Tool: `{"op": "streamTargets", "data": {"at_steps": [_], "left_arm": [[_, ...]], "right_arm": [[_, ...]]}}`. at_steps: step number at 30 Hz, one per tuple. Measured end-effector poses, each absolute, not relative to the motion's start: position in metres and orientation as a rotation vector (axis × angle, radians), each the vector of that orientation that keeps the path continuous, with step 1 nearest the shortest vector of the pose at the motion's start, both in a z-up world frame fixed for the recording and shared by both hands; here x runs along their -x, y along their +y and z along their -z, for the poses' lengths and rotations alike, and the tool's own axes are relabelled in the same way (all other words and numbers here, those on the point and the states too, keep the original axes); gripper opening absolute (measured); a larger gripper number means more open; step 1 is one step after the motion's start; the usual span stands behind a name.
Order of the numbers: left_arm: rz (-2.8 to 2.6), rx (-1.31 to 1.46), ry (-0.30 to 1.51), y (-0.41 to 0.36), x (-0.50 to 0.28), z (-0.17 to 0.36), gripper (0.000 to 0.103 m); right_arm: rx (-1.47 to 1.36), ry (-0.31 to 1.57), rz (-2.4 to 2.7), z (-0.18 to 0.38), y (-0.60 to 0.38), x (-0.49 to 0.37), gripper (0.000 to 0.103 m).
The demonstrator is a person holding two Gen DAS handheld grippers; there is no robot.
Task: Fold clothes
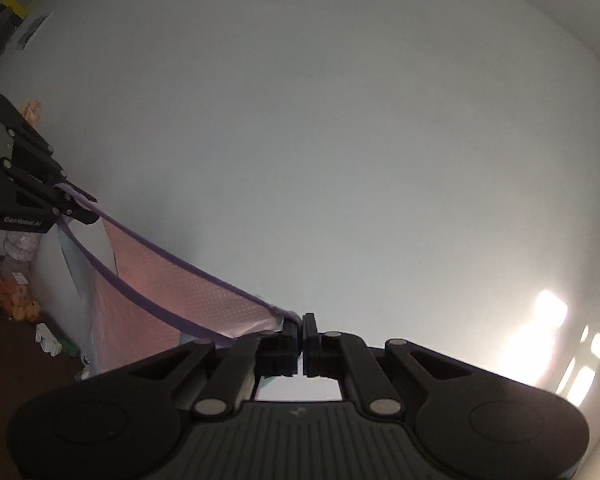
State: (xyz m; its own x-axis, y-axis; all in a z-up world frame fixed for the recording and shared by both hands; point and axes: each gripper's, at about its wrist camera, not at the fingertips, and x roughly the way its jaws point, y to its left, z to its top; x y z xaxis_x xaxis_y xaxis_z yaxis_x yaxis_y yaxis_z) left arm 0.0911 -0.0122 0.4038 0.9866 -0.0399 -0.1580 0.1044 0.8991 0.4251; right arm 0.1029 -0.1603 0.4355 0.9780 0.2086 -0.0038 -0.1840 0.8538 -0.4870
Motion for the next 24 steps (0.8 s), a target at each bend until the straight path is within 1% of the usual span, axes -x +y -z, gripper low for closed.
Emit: {"op": "streamTargets", "data": {"at_steps": [3, 5, 6, 8, 12, 14, 15, 16, 17, 18, 19, 20, 21, 22, 24], "left_arm": [[0.069, -0.482, 0.137, -0.019, -0.048, -0.382, 0.005], [0.065, -0.492, 0.16, -0.025, -0.016, -0.345, 0.005], [0.064, -0.497, 0.171, -0.028, 0.0, -0.324, 0.008], [0.089, -0.466, 0.247, -0.036, 0.03, -0.261, 0.01], [0.222, -0.332, 0.491, -0.042, 0.086, -0.124, 0.009], [0.292, -0.26, 0.616, -0.045, 0.114, -0.056, 0.012], [0.319, -0.231, 0.669, -0.04, 0.128, -0.037, 0.013], [0.343, -0.206, 0.717, -0.032, 0.142, -0.026, 0.015], [0.363, -0.169, 0.745, -0.024, 0.154, -0.024, 0.019], [0.388, -0.136, 0.742, -0.015, 0.165, -0.029, 0.034], [0.401, -0.094, 0.72, -0.003, 0.168, -0.04, 0.051], [0.377, -0.047, 0.692, 0.007, 0.164, -0.053, 0.059], [0.335, -0.014, 0.669, 0.012, 0.154, -0.066, 0.067], [0.295, -0.015, 0.659, 0.011, 0.137, -0.071, 0.067], [0.222, -0.044, 0.648, 0.006, 0.094, -0.075, 0.067]], "right_arm": [[0.516, -0.054, -0.239, -0.424, -0.168, -0.07, 0.001], [0.543, -0.021, -0.264, -0.397, -0.17, -0.048, 0.001], [0.564, 0.011, -0.286, -0.377, -0.17, -0.037, 0.001], [0.566, 0.08, -0.316, -0.325, -0.176, -0.016, 0.001], [0.53, 0.292, -0.412, -0.186, -0.193, 0.04, 0.001], [0.46, 0.43, -0.469, -0.125, -0.206, 0.07, 0.001], [0.424, 0.499, -0.497, -0.094, -0.213, 0.085, 0.001], [0.377, 0.559, -0.527, -0.076, -0.219, 0.098, 0.003], [0.366, 0.599, -0.578, -0.069, -0.227, 0.112, 0.008], [0.358, 0.638, -0.629, -0.062, -0.236, 0.126, 0.01], [0.316, 0.621, -0.646, -0.067, -0.243, 0.137, 0.019], [0.271, 0.601, -0.66, -0.072, -0.25, 0.147, 0.035], [0.227, 0.58, -0.674, -0.077, -0.257, 0.158, 0.045], [0.155, 0.552, -0.691, -0.092, -0.264, 0.152, 0.052], [0.114, 0.486, -0.67, -0.101, -0.254, 0.133, 0.052]]}}
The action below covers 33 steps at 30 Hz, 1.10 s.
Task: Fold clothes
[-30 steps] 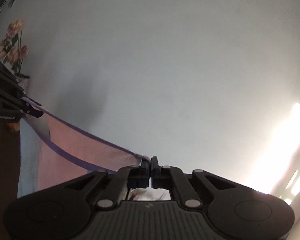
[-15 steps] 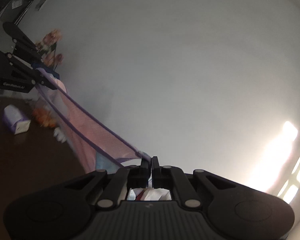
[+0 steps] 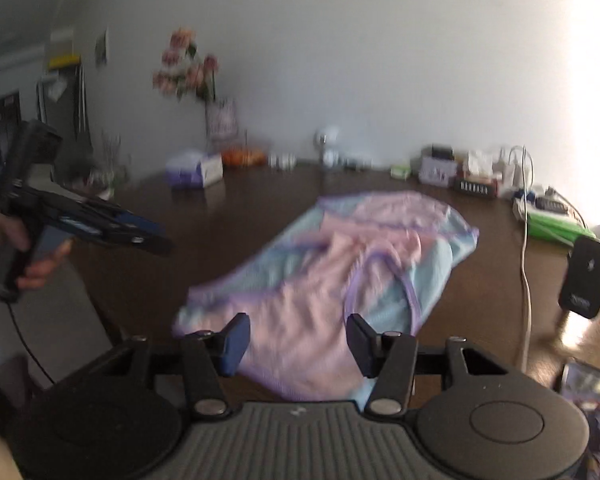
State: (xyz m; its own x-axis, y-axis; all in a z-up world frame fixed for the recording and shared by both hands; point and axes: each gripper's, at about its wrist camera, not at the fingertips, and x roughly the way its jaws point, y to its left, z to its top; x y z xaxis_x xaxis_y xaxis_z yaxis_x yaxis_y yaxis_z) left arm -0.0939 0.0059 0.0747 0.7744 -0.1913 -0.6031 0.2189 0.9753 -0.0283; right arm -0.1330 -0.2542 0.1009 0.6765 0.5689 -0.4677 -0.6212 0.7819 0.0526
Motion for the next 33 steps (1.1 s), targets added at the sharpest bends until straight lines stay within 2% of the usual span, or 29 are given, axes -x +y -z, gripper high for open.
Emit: {"op": "streamTargets", "data": {"at_steps": [3, 11, 17, 20, 21, 22, 28, 33], "left_arm": [[0.122, -0.128, 0.66, -0.014, 0.021, -0.069, 0.067], [0.009, -0.088, 0.766, -0.009, -0.155, -0.041, 0.07], [0.09, -0.128, 0.833, -0.02, -0.215, -0.014, 0.067], [0.108, -0.112, 0.809, -0.024, -0.216, -0.011, 0.05], [0.114, -0.106, 0.799, -0.025, -0.215, -0.01, 0.029], [0.122, -0.111, 0.788, -0.027, -0.214, -0.01, 0.002], [0.062, -0.16, 0.728, -0.011, -0.192, -0.007, 0.002], [-0.065, -0.118, 0.75, 0.051, -0.146, -0.012, 0.002]], "right_arm": [[0.128, 0.425, -0.517, -0.094, -0.228, 0.103, 0.05], [0.166, 0.555, -0.455, -0.064, -0.208, 0.038, 0.047], [0.163, 0.588, -0.51, -0.05, -0.207, 0.041, 0.047], [0.181, 0.604, -0.487, -0.047, -0.208, 0.036, 0.047], [0.18, 0.614, -0.482, -0.046, -0.209, 0.035, 0.047], [0.179, 0.624, -0.477, -0.045, -0.209, 0.033, 0.047], [0.151, 0.682, -0.515, -0.037, -0.213, 0.028, 0.047], [0.14, 0.684, -0.459, -0.047, -0.215, 0.028, 0.047]]}}
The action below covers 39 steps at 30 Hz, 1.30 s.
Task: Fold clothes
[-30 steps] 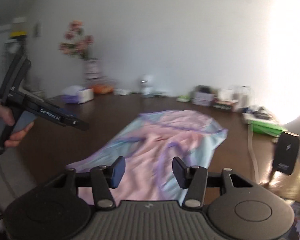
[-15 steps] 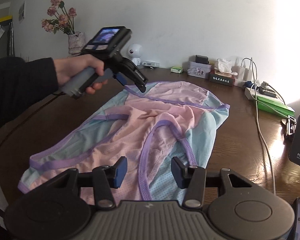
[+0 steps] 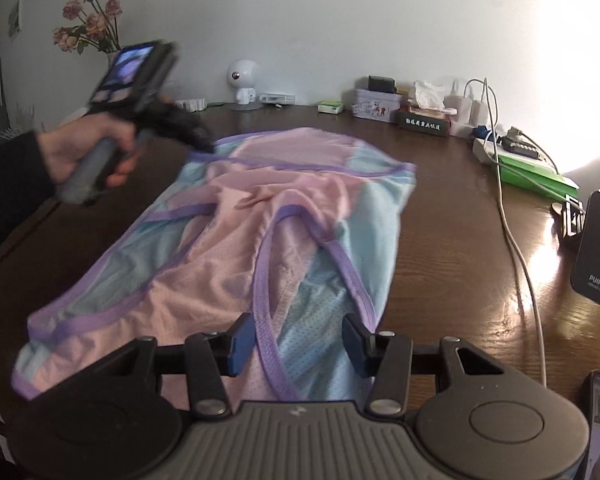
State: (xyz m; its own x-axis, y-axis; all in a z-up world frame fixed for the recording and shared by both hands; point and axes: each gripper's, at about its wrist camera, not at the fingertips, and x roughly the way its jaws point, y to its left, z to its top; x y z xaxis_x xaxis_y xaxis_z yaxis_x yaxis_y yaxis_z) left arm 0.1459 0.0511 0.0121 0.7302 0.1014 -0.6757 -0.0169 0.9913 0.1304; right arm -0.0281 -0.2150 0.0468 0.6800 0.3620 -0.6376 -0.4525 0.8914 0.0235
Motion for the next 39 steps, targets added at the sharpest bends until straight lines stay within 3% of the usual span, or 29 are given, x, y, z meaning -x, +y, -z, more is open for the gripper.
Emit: {"op": "streamTargets", "data": {"at_steps": [7, 12, 13, 14, 16, 18, 19, 21, 23, 25, 27, 28, 29, 33, 37, 38, 39], "left_arm": [[-0.295, -0.019, 0.755, 0.156, -0.014, -0.02, 0.002], [-0.259, 0.077, 0.781, 0.152, 0.097, -0.023, 0.003], [-0.235, 0.077, 0.78, 0.148, 0.113, -0.027, 0.003], [-0.217, 0.078, 0.769, 0.146, 0.129, -0.032, 0.004], [-0.182, 0.101, 0.722, 0.144, 0.149, -0.043, 0.005], [-0.113, 0.12, 0.669, 0.142, 0.163, -0.053, 0.009], [-0.045, 0.12, 0.641, 0.141, 0.167, -0.056, 0.021], [0.078, 0.119, 0.6, 0.141, 0.17, -0.057, 0.049], [0.126, 0.102, 0.653, 0.141, 0.162, -0.046, 0.046], [0.12, 0.1, 0.73, 0.147, 0.153, -0.035, 0.023], [0.112, 0.114, 0.758, 0.156, 0.153, -0.03, 0.014], [0.119, 0.129, 0.76, 0.161, 0.155, -0.029, 0.012], [0.125, 0.144, 0.762, 0.165, 0.156, -0.028, 0.012], [0.157, 0.151, 0.774, 0.18, 0.16, -0.027, 0.007], [0.213, 0.166, 0.759, 0.187, 0.164, -0.031, 0.009], [0.243, 0.159, 0.743, 0.187, 0.165, -0.033, 0.01], [0.266, 0.146, 0.733, 0.187, 0.165, -0.034, 0.018]], "right_arm": [[0.213, 0.71, -0.627, -0.051, -0.171, 0.041, 0.047], [0.266, 0.743, -0.628, -0.047, -0.168, 0.027, 0.049], [0.276, 0.753, -0.616, -0.049, -0.171, 0.022, 0.056], [0.287, 0.764, -0.589, -0.049, -0.174, 0.016, 0.071], [0.31, 0.784, -0.531, -0.05, -0.181, 0.004, 0.082], [0.331, 0.773, -0.462, -0.055, -0.188, 0.0, 0.071], [0.35, 0.761, -0.424, -0.059, -0.191, 0.001, 0.057], [0.319, 0.696, -0.449, -0.076, -0.194, 0.014, 0.052], [0.254, 0.673, -0.607, -0.086, -0.191, 0.034, 0.052], [0.25, 0.681, -0.701, -0.08, -0.182, 0.054, 0.047], [0.271, 0.708, -0.694, -0.066, -0.173, 0.069, 0.039], [0.278, 0.724, -0.681, -0.059, -0.172, 0.073, 0.027], [0.271, 0.75, -0.66, -0.051, -0.174, 0.076, 0.019], [0.22, 0.764, -0.582, -0.047, -0.193, 0.083, 0.003], [0.239, 0.81, -0.538, -0.051, -0.202, 0.075, 0.004], [0.247, 0.79, -0.524, -0.056, -0.2, 0.078, 0.011], [0.253, 0.766, -0.51, -0.061, -0.198, 0.082, 0.014]]}}
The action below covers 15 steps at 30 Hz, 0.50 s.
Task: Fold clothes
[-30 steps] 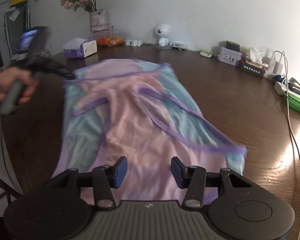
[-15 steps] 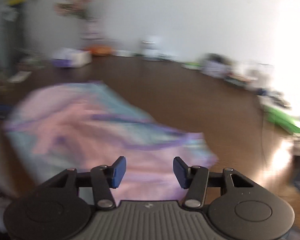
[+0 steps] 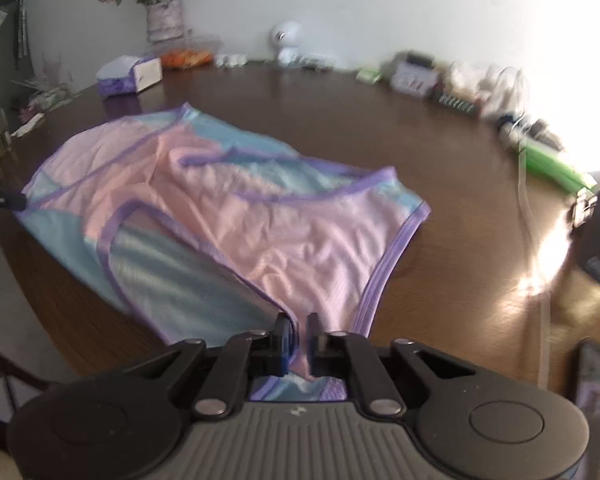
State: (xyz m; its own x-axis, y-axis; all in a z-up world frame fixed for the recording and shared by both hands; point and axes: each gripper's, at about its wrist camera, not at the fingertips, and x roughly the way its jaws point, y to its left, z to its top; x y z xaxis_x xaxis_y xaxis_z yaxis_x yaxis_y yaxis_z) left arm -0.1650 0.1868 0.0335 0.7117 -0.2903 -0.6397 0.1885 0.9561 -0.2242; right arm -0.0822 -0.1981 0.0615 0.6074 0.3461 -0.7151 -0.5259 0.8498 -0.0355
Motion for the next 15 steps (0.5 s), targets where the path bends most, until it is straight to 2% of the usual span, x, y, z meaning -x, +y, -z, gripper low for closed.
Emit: {"op": "streamTargets", "data": {"at_steps": [1, 2, 3, 9, 11, 12, 13, 15], "left_arm": [[0.29, 0.134, 0.722, 0.186, 0.165, -0.034, 0.033], [0.314, 0.122, 0.711, 0.186, 0.165, -0.035, 0.038], [0.337, 0.109, 0.701, 0.186, 0.165, -0.036, 0.039], [0.421, -0.012, 0.729, 0.181, 0.168, -0.022, 0.04], [0.433, -0.03, 0.733, 0.182, 0.168, -0.021, 0.036], [0.434, -0.035, 0.739, 0.182, 0.166, -0.022, 0.026], [0.441, -0.031, 0.744, 0.184, 0.164, -0.022, 0.023], [0.459, -0.014, 0.754, 0.19, 0.159, -0.022, 0.023]], "right_arm": [[0.239, 0.734, -0.537, -0.068, -0.194, 0.088, 0.014], [0.211, 0.712, -0.592, -0.075, -0.186, 0.093, 0.015], [0.185, 0.694, -0.658, -0.078, -0.177, 0.097, 0.015], [0.3, 0.692, -0.865, -0.052, -0.102, 0.114, 0.018], [0.295, 0.71, -0.854, -0.043, -0.099, 0.113, 0.013], [0.288, 0.713, -0.859, -0.043, -0.101, 0.114, 0.01], [0.287, 0.718, -0.865, -0.043, -0.104, 0.114, 0.008], [0.277, 0.731, -0.867, -0.044, -0.11, 0.114, 0.008]]}}
